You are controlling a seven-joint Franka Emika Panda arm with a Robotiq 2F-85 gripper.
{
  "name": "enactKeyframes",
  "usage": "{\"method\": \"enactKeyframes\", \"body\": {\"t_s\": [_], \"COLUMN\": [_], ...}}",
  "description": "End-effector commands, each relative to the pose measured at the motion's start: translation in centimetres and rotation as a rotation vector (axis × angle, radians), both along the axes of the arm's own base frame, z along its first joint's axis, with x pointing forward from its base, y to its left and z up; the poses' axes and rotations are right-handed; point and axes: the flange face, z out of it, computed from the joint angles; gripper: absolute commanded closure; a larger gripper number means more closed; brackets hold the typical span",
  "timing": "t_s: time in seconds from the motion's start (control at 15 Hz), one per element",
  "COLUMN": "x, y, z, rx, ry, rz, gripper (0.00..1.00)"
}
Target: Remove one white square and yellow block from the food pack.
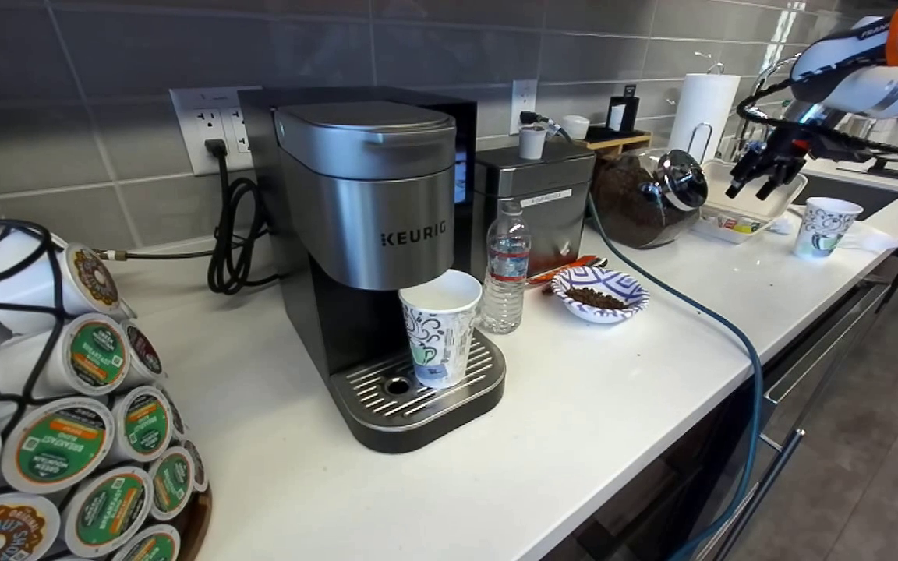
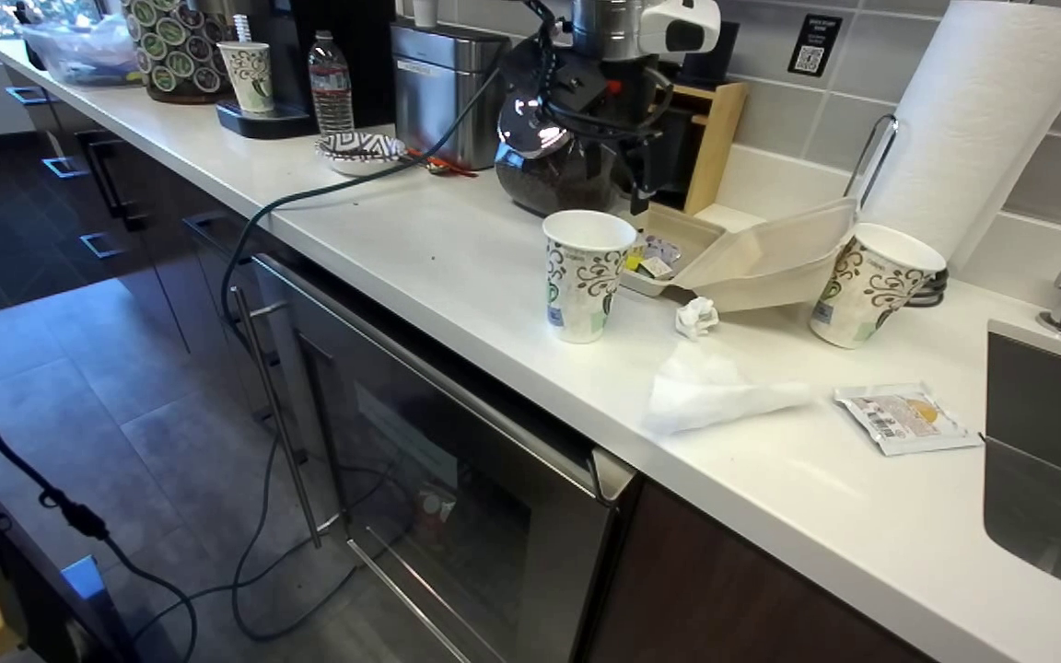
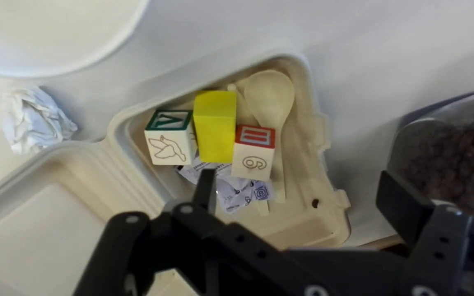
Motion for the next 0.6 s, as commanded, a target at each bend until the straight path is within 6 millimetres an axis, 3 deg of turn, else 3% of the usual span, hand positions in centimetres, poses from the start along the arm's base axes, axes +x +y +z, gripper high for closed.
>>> {"method": "enactKeyframes", "body": {"t_s": [0.0, 0.4, 0.53], "x": [1.7, 3.4, 3.7], "y": [-0.2, -0.2, -0.6], "z": [-1.2, -4.0, -5.0], "rx": [-0.028, -0.02, -0.017], "ry": [0.004, -0.001, -0.002], "rz": [-0.082, -0.204, -0.243], "gripper": [0.0, 0.0, 0.1]}}
